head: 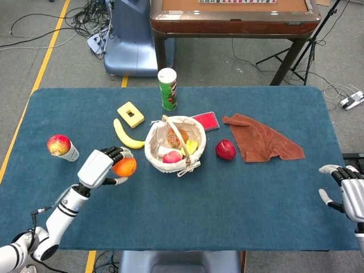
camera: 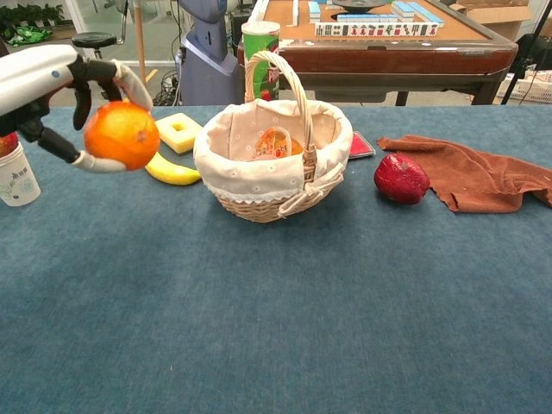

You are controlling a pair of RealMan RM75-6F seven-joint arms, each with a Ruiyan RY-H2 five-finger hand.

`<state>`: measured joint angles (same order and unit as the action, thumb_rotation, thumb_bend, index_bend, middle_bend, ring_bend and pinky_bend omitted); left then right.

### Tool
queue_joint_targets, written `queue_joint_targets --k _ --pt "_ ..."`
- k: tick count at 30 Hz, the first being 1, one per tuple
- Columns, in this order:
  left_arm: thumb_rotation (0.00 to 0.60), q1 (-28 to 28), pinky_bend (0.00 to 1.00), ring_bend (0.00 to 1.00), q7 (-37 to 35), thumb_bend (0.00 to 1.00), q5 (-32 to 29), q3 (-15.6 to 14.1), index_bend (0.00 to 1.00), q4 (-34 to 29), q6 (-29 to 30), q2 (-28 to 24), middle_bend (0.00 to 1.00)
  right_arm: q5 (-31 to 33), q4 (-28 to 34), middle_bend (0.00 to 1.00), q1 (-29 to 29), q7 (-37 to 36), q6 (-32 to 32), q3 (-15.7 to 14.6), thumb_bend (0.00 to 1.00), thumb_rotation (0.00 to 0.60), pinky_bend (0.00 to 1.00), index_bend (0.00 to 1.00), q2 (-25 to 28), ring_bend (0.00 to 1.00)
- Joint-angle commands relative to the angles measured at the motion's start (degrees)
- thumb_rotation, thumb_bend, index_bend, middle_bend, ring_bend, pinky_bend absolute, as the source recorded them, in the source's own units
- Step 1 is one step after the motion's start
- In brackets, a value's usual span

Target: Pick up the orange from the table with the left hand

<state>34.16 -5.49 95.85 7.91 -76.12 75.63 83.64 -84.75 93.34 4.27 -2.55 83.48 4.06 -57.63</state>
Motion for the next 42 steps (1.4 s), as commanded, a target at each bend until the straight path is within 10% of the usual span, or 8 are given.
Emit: queue_joint_targets --k 1,19,28,42 --pt "0.6 1.32 0.61 0.42 -0.64 0.19 -0.15 1.32 0.5 1.25 0.92 1.84 0.43 0.03 -0.01 0.32 -0.01 -0.01 0.01 0.0 0.29 0.6 0.4 0.35 0.02 0.33" --pt "0.6 9.12 0.58 0.37 4.08 0.19 0.0 2.25 0.48 10.41 -2.95 9.77 0.38 0.46 -0.36 0.32 -0.26 -0.4 -0.14 -0.08 0.29 0.6 0.4 0.35 0.18 0.33" --pt "0.6 9.8 0.29 0.02 8.36 0.19 -1.04 2.61 0.14 13.37 -1.33 12.41 0.02 0.56 -0.43 0.32 -0.34 -0.63 -0.19 -0.11 0.29 0.6 0.4 0.35 0.3 0.33" --pt "0.6 4.73 0.22 0.0 15.58 0.19 -6.12 1.02 0.08 7.44 -0.44 7.25 0.0 0.37 -0.81 0.32 -0.19 -1.22 -0.23 0.01 0.29 0.6 0.4 0.35 0.24 0.33"
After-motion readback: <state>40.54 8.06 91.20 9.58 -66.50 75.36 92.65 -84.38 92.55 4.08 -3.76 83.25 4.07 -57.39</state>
